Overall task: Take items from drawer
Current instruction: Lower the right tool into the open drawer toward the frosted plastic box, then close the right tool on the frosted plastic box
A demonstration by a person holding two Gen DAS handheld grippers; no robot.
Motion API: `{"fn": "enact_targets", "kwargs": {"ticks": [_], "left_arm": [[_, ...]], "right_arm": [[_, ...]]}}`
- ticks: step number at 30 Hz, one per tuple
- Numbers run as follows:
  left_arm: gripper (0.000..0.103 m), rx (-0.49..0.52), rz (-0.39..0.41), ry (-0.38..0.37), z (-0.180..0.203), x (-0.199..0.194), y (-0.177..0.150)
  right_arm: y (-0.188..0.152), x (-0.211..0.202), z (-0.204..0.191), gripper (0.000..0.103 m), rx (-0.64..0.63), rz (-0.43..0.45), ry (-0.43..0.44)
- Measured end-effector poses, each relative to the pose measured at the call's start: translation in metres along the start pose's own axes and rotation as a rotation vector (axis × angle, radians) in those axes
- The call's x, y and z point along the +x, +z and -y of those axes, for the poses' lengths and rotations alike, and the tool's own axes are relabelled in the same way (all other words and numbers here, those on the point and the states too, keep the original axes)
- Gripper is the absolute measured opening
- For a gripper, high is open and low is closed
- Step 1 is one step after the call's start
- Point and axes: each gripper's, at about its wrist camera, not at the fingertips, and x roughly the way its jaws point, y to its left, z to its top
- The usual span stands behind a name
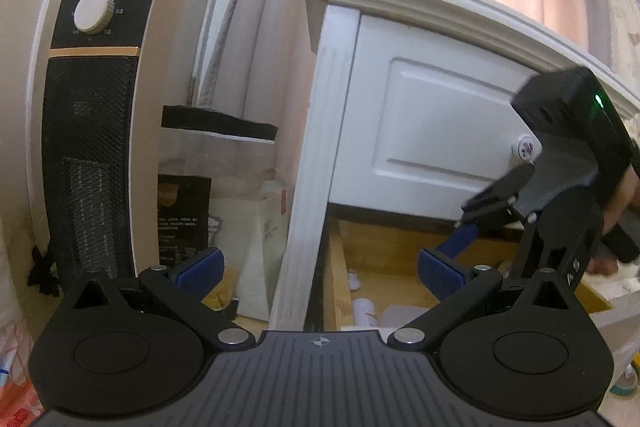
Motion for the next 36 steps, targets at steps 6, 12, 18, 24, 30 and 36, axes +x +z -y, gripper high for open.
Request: {"fn": "enact_targets", "kwargs": {"ticks": [6,12,18,24,30,36], "left_arm": [[0.103,0.003,-0.001,0.004,-0.001,-0.002,0.0],[0.103,0.003,-0.004,0.007,-0.002,-0.003,-0.001],[0.103,0.005,0.002,0.016,-0.002,-0.005,0.0],[0.103,0.006,0.0,0.014,-0.003,-0.004,0.0],[0.103,0.007,-0.009,0.011,-0.001,-0.002,-0.003],[0.103,0.0,-0.008,0.015,-0.004,-0.001,-0.003]], "right_arm": [[0.007,0.004,0.006,0.099,-0.046,-0.112,0.031],[0.01,0.014,0.017,0.099,-0.055,-0.204,0.111],[0.015,0.023,0.022,0.099,-0.07,-0.22,0.145],[0.017,0.028,0.027,0.1,-0.058,-0.197,0.117],[0.014,0.026,0.03,0.101,-0.061,-0.172,0.105],[0.01,0.031,0.035,0.093,-0.073,-0.208,0.079]]}}
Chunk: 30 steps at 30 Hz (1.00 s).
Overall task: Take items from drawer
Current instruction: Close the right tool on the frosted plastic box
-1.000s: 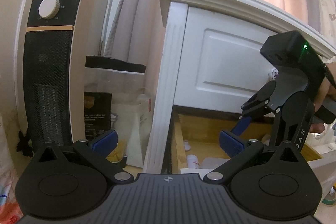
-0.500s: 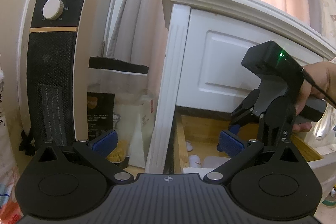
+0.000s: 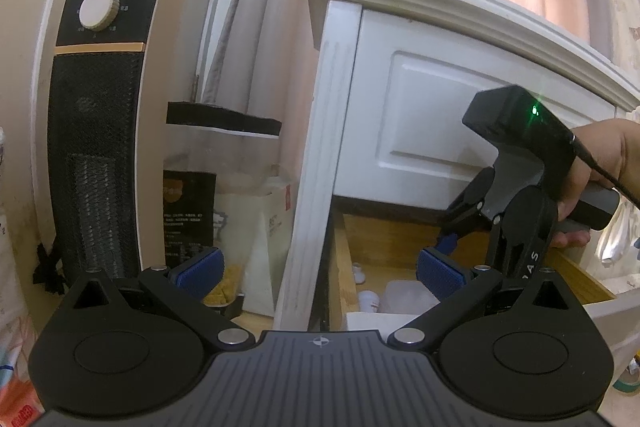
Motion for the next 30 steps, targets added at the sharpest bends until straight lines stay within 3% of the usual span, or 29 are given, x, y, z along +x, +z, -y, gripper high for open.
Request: {"fn": "enact_targets", "kwargs": {"ticks": [9,16,22,30], "left_arm": [[0.103,-0.001,-0.016,0.005,-0.004,0.004,-0.003],[0.103,-0.014,-0.027,0.007,-0.01,0.008,-0.004],[0.103,-0.012,-0.035,-0.002,-0.01,0.01,-0.006],[0.103,-0.026,-0.03,0.009,-0.015,0.009,-0.005]], "right_arm": [[0.004,0.022,-0.001,0.09,-0.04,-0.034,-0.044],[0.006,0.036,-0.015,0.08,-0.129,-0.053,-0.087],[0.005,0.051,-0.023,0.048,-0.125,-0.095,-0.068],[-0.004,0.047,-0.02,0.045,-0.072,-0.045,-0.09]]}}
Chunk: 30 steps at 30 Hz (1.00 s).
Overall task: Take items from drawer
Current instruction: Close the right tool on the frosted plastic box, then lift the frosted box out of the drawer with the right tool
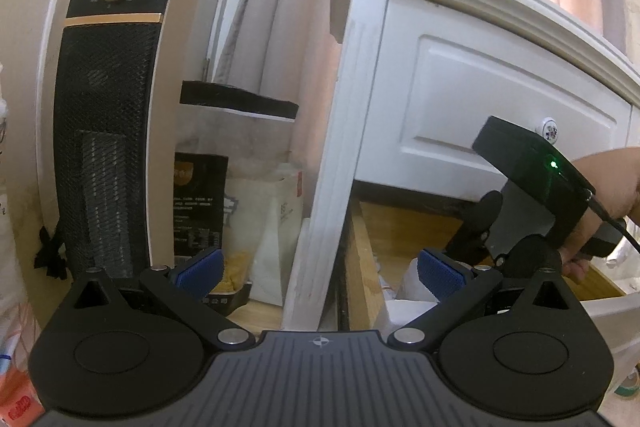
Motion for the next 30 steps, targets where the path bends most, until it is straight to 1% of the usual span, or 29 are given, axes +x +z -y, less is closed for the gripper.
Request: {"fn": "enact_targets", "kwargs": {"ticks": [6,10,23,26,30], "left_arm": [[0.103,-0.001,0.0,-0.005,0.001,-0.002,-0.001],[0.103,0.002,0.004,-0.004,0.002,-0.004,-0.001],[0.103,0.011,0.013,-0.002,0.009,-0.014,-0.001],[0.103,0.011,0.01,-0.002,0.011,-0.014,-0.001],[0.103,0.016,0.01,0.003,0.013,-0.015,-0.001]], "right_arm": [[-0.004,-0.002,-0.003,0.043,0.018,0.023,-0.03],[-0.006,-0.009,-0.003,0.042,0.035,0.055,-0.05],[-0.032,-0.041,0.003,0.041,0.111,0.203,-0.128],[-0.038,-0.051,0.006,0.041,0.142,0.25,-0.149],[-0.049,-0.062,0.008,0.041,0.179,0.287,-0.159]]}}
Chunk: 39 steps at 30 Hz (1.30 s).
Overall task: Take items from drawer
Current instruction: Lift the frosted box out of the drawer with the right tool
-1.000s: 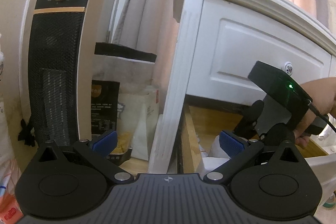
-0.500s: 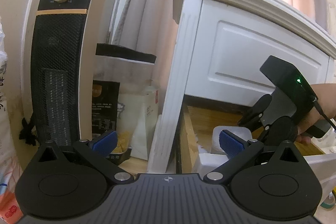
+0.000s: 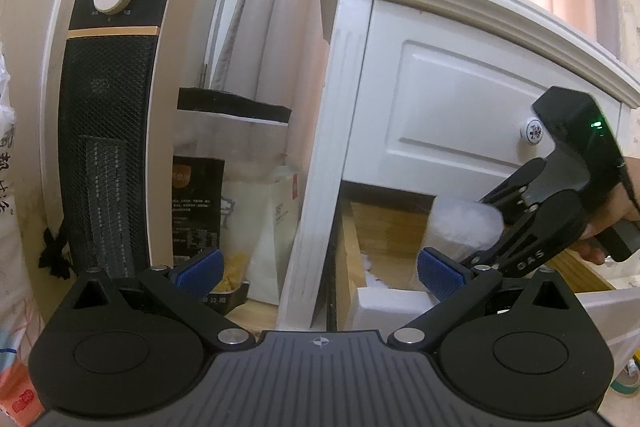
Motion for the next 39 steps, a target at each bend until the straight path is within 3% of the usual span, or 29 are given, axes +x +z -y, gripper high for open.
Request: {"fn": "enact_targets", "kwargs": {"ticks": [8,28,39], "left_arm": [[0.103,-0.007,0.0,-0.001,0.006,0.002,-0.004],[0.103,0.061,0.003,-0.087,0.056,-0.01,-0.005],[0.103,0.109,0.084,-0.02,0.079,-0.024,-0.01]], "right_arm": [[-0.013,-0.032,-0.008,0.041,0.026,0.09,-0.056],[-0.055,-0.091,-0.019,0.041,0.126,0.141,-0.15],[-0.115,-0.146,-0.023,0.041,0.242,0.191,-0.233]]}}
